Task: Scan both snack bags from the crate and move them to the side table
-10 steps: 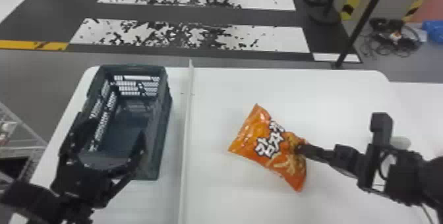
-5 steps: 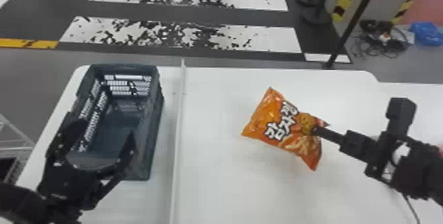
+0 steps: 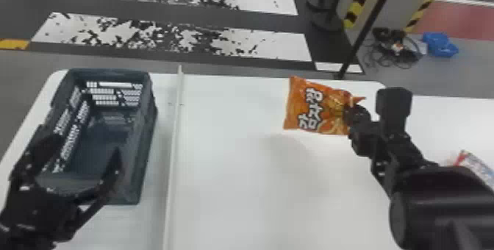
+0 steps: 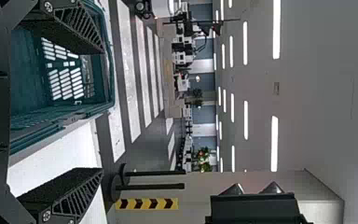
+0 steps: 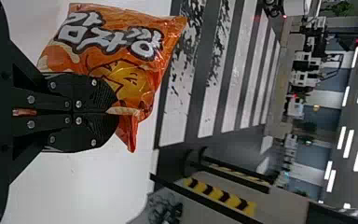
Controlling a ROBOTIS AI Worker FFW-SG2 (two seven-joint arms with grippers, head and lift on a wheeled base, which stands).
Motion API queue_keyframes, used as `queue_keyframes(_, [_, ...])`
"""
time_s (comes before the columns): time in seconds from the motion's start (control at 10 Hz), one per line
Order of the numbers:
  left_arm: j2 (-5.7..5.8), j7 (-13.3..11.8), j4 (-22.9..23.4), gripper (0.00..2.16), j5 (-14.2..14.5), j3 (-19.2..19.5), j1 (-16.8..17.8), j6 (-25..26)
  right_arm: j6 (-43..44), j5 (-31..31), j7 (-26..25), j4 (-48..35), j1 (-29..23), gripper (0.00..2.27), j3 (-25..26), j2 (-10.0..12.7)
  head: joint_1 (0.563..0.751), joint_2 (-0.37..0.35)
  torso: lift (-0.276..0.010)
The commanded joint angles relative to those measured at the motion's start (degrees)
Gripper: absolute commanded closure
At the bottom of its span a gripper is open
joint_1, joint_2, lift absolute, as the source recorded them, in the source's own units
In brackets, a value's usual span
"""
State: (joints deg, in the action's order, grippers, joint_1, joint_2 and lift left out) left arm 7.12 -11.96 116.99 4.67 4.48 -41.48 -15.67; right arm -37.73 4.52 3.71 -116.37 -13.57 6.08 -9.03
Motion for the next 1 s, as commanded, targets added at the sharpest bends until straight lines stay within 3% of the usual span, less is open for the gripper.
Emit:
queue_keyframes(0.0, [0.0,0.01,-0.1,0.1,0.34,0.0,0.0,-0.02,10.7,12.44,-2.92,1.67,-1.98,2.25,-5.55,-0.02,0.695,-0.138,-0.075])
queue_keyframes(0.2, [0.09,0.01,-0.36,0.1,0.43,0.0,0.09,-0.19,16.68,23.26,-7.05,5.18,-2.86,2.25,-9.33,-0.63,0.695,-0.104,-0.075])
queue_keyframes(0.4, [0.09,0.01,-0.8,0.1,0.78,0.0,0.35,-0.37,17.2,39.16,-14.61,11.6,-3.65,2.25,-15.39,-2.92,0.695,-0.085,-0.075])
queue_keyframes(0.6, [0.27,0.01,-1.24,0.1,1.05,0.0,0.7,-0.54,16.68,46.02,-16.98,16.52,-5.06,2.25,-19.0,-5.03,0.695,-0.072,-0.075])
queue_keyframes(0.7, [0.27,0.01,-1.5,0.1,1.13,0.0,0.88,-0.54,17.03,46.55,-17.25,16.61,-6.73,2.25,-20.23,-5.91,0.695,-0.065,-0.075])
queue_keyframes(0.8, [0.27,0.01,-2.03,0.1,1.22,0.0,1.05,-0.37,17.55,46.63,-17.6,16.08,-8.84,2.15,-21.63,-6.79,0.695,-0.06,-0.075])
queue_keyframes(0.9, [0.35,0.01,-2.38,0.1,1.31,0.0,1.23,-0.37,18.08,46.63,-18.48,15.38,-10.51,1.75,-22.95,-7.84,0.695,-0.045,-0.075])
